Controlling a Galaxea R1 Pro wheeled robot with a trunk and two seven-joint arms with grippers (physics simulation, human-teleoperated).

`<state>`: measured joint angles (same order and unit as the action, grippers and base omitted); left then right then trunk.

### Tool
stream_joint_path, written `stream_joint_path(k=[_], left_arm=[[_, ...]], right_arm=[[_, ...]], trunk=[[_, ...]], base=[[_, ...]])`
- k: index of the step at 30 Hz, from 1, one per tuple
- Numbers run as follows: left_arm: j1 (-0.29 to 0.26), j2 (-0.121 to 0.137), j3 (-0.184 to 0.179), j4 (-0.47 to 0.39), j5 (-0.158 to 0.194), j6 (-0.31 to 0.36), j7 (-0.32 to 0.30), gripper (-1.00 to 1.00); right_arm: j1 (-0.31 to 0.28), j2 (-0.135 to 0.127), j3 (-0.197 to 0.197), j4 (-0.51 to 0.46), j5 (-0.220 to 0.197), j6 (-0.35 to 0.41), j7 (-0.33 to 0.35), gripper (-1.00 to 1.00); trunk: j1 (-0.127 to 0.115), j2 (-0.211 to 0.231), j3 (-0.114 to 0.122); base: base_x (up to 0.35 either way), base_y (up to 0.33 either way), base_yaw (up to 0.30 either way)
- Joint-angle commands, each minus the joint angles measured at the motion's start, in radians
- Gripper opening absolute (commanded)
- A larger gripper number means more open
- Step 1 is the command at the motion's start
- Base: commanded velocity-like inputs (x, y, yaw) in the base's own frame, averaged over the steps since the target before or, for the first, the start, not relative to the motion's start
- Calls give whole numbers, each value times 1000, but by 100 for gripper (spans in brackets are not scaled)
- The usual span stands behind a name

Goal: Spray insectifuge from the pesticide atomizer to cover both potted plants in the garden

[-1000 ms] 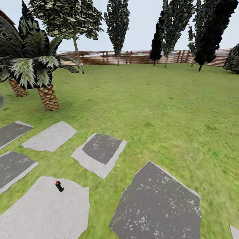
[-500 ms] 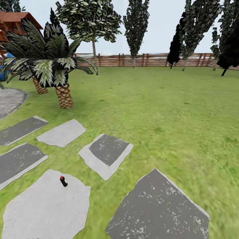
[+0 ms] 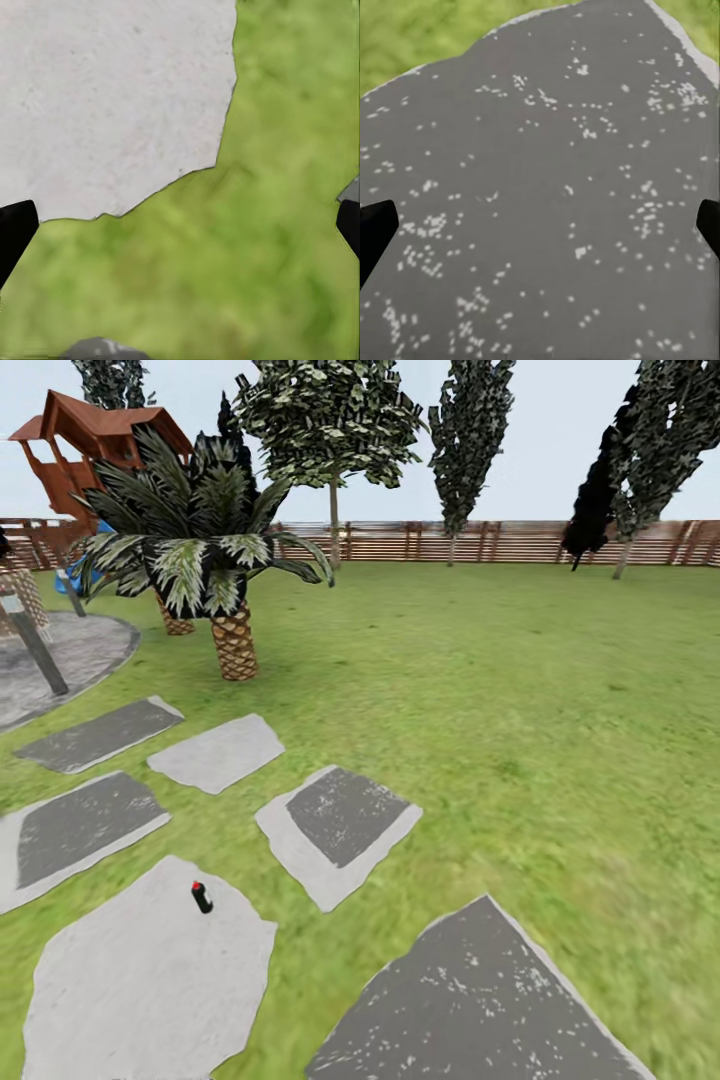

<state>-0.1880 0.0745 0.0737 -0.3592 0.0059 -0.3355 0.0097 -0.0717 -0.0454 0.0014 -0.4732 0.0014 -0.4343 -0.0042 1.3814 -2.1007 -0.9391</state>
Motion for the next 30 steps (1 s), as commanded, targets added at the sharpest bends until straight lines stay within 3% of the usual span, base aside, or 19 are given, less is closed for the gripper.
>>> stream_joint_path(k=[1, 9, 30], left_arm=[[-1, 0, 4, 1, 0, -3, 1, 100], [-1, -1, 16, 1, 0, -3, 1, 100], [-1, -3, 15, 1, -1, -3, -1, 100]], right_arm=[[0, 0, 0, 1, 0, -3, 0, 100], [0, 0, 0, 1, 0, -3, 0, 100], [0, 1, 2, 1, 2, -3, 0, 100]], trunk=[[0, 0, -1], [0, 0, -1], [0, 0, -1]], base=[[151, -266, 278], [141, -174, 278], [11, -7, 278]])
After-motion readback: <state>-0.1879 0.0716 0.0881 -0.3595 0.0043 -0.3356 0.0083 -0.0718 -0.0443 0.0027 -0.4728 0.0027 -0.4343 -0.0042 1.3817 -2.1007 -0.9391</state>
